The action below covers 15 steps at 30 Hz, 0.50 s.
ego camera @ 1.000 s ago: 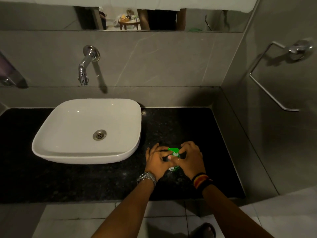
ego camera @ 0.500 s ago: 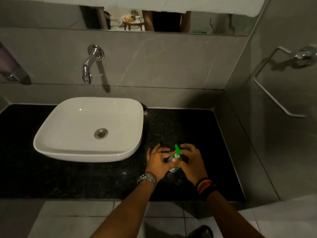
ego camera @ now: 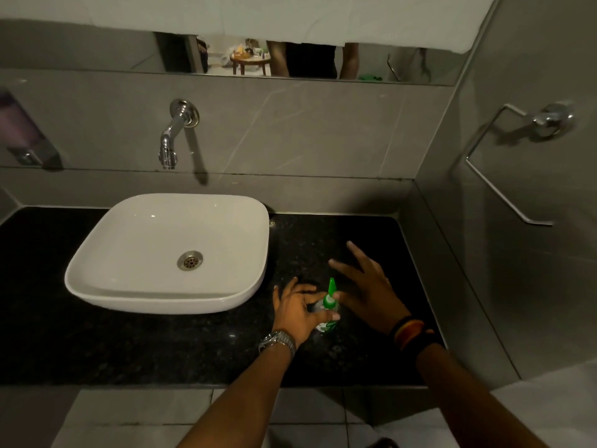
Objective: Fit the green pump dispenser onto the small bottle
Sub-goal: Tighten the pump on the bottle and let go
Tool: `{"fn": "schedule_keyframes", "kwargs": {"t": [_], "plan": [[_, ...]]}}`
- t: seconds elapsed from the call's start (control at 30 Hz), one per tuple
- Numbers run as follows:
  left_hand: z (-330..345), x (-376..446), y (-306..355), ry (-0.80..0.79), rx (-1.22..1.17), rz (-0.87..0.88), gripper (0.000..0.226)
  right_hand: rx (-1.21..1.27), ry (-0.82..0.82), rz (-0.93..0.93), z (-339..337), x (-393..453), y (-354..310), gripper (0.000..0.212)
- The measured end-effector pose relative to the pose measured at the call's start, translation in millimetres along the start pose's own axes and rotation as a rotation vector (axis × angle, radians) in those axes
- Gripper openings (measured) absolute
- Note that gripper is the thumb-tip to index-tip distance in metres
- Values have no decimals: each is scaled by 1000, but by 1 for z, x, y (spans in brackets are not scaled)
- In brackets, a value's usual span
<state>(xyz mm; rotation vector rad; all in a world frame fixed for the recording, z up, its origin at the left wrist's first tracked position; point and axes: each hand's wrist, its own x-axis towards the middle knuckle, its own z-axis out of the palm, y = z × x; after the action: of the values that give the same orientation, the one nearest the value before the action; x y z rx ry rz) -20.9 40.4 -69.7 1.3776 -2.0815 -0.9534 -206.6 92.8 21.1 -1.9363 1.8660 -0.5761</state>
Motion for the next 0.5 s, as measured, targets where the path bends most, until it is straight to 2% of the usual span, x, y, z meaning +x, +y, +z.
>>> {"fn": "schedule_keyframes", "kwargs": {"t": [0.07,0.13,0.23,0.27,0.37,0.43,0.5], "plan": [[-1,0,0,-9,4,8,63,-207,-109,-44,-12,8,-10,41],[-1,1,0,-8,-2,3,61,-370,-149,-45,-18,15,-18,26],[0,1,0,1,-20,-11,57,-433,-107,52,-14,18,-22,31],[0,0,0,4,-24,-13,57,-363,-85,135,-10,17,-22,33],[0,0,1,7,-13,-18,58,118,-16,399,4,10,-20,43],[-2,-1,3,5,-11,-21,57,283,14,456,11,5,-17,54],[-4,-1,6,-4,-2,-24,57,357,32,483,15,2,-17,54]]}}
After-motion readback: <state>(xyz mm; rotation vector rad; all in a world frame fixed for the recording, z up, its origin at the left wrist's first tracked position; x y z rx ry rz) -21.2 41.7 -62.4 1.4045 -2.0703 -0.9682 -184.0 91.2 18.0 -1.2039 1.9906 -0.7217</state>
